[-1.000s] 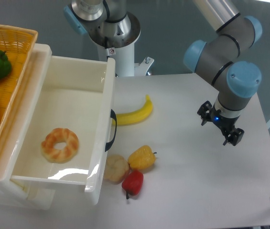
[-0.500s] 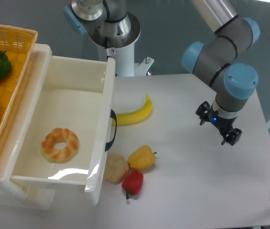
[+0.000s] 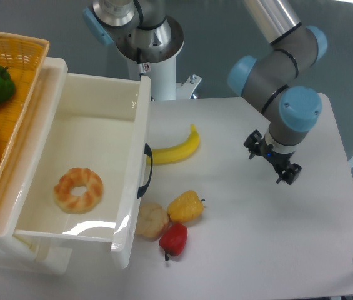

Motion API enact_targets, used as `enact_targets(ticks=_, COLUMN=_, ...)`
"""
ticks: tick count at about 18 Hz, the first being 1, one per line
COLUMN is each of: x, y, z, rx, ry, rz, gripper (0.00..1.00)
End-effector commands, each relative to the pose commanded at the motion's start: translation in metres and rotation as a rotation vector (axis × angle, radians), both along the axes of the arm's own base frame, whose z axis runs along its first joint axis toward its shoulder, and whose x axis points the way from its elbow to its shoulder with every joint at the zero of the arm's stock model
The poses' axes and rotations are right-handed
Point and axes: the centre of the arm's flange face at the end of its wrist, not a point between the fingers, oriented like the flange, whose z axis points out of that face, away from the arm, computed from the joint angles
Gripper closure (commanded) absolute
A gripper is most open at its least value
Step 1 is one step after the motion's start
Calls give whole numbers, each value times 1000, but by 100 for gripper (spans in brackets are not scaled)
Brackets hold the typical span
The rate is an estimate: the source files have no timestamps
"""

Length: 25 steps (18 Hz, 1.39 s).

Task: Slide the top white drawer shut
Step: 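Move the gripper toward the front face of the open white drawer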

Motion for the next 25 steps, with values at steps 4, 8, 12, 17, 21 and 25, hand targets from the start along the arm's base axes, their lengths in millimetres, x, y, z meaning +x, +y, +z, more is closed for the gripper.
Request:
enact_targets(ticks=4, x=26, y=30, z=11, rx=10, ry=19, rz=86, gripper=0)
enact_targets(ticks=8, x=51, y=58, z=12, rx=8, ry=26, rz=172, gripper=3)
enact_targets(ticks=12, x=60, y=66, z=11, rx=44, ry=-21, rz=226, gripper=30)
enact_targets(ticks=17, x=63, y=76, z=22, rx=117, ry=-66, rz=407, gripper=64)
enact_targets(ticks=21, x=71, y=89, z=48, rx=216, ry=-122, rz=546, gripper=76)
enact_targets(ticks=25, x=80, y=94, z=64, rx=293, ry=-183, rz=543, gripper=87)
